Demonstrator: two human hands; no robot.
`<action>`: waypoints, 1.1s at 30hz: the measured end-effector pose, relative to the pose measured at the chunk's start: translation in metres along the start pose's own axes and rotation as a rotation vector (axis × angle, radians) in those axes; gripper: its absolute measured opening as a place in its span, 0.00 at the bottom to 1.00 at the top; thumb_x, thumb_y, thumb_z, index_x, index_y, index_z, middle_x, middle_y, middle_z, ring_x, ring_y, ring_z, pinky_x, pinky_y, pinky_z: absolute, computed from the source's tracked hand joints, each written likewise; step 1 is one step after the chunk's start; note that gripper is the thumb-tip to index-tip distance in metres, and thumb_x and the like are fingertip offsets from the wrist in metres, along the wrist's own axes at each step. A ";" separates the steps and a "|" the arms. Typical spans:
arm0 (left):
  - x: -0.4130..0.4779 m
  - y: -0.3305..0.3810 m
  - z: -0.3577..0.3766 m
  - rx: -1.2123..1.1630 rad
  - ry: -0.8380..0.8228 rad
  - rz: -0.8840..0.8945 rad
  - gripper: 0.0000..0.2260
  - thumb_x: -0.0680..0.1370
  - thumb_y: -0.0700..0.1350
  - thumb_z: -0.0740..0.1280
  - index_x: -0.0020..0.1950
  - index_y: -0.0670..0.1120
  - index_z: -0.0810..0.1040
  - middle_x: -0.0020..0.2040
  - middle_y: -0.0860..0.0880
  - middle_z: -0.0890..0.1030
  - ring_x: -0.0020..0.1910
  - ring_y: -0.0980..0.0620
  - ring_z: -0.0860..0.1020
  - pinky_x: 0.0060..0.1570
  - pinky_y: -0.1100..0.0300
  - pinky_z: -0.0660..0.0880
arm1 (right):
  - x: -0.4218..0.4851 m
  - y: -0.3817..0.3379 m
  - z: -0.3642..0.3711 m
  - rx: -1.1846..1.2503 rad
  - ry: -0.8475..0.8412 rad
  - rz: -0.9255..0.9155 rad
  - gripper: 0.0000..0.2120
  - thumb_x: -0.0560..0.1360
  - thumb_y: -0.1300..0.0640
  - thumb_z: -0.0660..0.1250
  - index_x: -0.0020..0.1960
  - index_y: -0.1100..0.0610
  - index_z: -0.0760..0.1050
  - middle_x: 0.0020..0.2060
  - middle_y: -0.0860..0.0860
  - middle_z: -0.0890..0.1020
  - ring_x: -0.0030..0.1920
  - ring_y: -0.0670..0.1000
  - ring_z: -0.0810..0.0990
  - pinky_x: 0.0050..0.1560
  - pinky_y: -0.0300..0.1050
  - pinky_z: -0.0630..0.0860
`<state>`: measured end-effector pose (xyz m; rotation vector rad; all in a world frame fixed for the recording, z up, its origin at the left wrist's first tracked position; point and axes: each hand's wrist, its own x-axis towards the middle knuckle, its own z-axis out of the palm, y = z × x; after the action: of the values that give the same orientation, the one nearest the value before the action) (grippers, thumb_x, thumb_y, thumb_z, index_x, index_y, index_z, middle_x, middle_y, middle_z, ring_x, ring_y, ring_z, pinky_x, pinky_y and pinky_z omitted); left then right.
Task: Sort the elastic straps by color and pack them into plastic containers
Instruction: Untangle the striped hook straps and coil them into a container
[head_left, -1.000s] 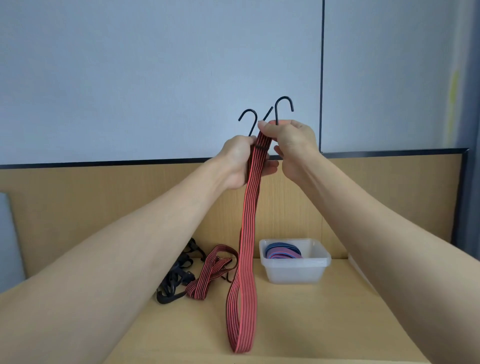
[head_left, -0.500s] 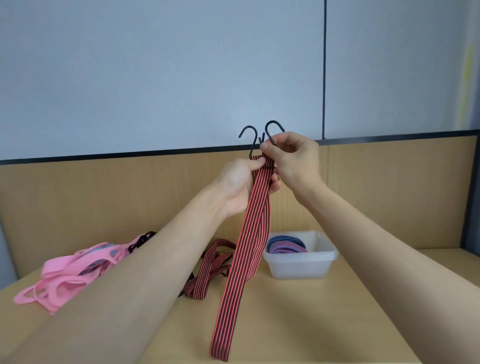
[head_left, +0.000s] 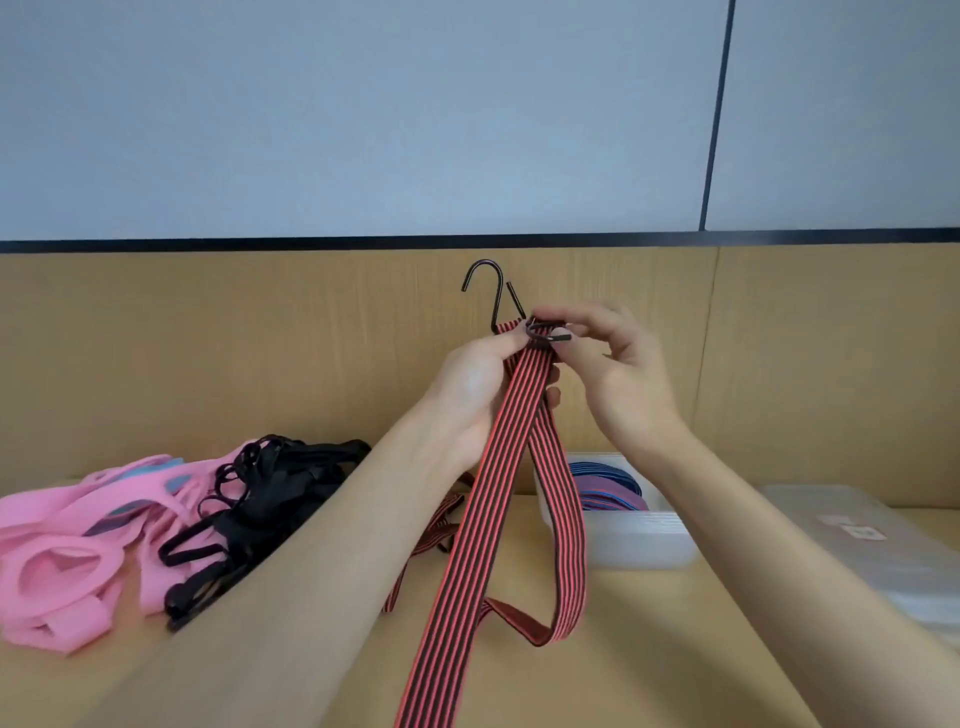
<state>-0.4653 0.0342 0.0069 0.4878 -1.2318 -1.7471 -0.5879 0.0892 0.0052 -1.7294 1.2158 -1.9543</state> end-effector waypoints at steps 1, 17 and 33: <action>0.004 -0.006 -0.003 -0.002 0.005 -0.002 0.09 0.83 0.43 0.62 0.53 0.41 0.80 0.37 0.46 0.81 0.32 0.51 0.79 0.29 0.58 0.76 | -0.004 0.005 0.002 0.034 -0.014 0.013 0.13 0.81 0.65 0.64 0.53 0.50 0.84 0.57 0.58 0.76 0.59 0.54 0.80 0.66 0.56 0.75; -0.012 -0.066 -0.064 0.251 0.073 -0.008 0.08 0.79 0.48 0.71 0.47 0.47 0.88 0.40 0.46 0.84 0.38 0.49 0.81 0.38 0.59 0.76 | -0.059 0.062 0.011 -0.406 -0.054 -0.104 0.10 0.79 0.54 0.67 0.59 0.52 0.76 0.54 0.46 0.74 0.53 0.40 0.75 0.53 0.26 0.67; -0.022 -0.062 -0.056 0.293 0.133 0.212 0.03 0.76 0.47 0.73 0.45 0.49 0.86 0.33 0.55 0.80 0.31 0.61 0.78 0.33 0.67 0.75 | -0.075 0.056 0.027 -0.348 -0.174 0.106 0.16 0.76 0.53 0.70 0.32 0.54 0.71 0.26 0.43 0.75 0.29 0.45 0.70 0.32 0.39 0.65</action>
<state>-0.4408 0.0286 -0.0758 0.6093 -1.3967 -1.3420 -0.5622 0.0942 -0.0888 -1.9022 1.6187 -1.5656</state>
